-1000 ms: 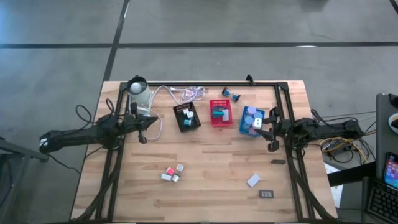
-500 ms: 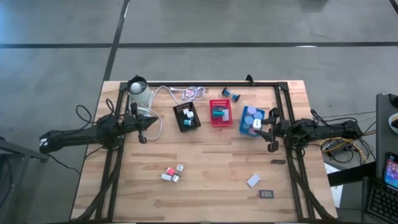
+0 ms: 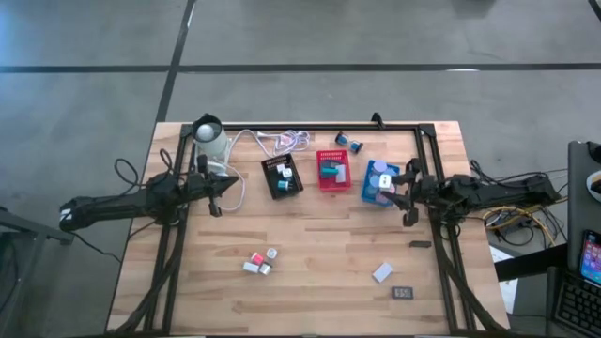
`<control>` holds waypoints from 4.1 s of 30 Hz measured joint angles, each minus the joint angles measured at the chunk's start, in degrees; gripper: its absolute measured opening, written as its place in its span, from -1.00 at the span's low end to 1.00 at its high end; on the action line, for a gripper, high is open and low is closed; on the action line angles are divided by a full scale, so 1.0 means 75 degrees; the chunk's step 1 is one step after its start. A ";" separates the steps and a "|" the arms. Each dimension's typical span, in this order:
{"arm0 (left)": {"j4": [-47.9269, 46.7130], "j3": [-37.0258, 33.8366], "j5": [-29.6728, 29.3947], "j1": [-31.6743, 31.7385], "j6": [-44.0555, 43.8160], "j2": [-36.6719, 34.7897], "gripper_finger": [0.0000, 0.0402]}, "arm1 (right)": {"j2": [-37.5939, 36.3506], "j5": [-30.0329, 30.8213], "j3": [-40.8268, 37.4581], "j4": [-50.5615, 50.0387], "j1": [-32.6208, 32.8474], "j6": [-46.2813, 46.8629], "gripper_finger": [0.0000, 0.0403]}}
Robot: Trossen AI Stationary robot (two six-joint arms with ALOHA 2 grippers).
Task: Pick & Place Office items
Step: Put the bottom white charger adapter into the black bin, then put the blue hourglass into the blue bin
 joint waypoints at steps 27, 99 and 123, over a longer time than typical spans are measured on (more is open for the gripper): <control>-0.0023 0.0000 0.0003 -0.0003 -0.0003 0.0000 -0.97 | 0.6710 -0.0454 0.5335 -0.2469 -0.1416 -0.0084 -0.16; -0.0119 0.0000 0.0000 -0.0003 -0.0020 0.0006 -0.97 | 1.4383 -0.2092 1.0183 -0.3553 -0.2579 -0.1350 -0.07; -0.0135 0.0000 0.0000 -0.0003 -0.0055 0.0006 -0.97 | 1.4010 -0.2098 1.0518 -0.3882 -0.2585 -0.1439 0.08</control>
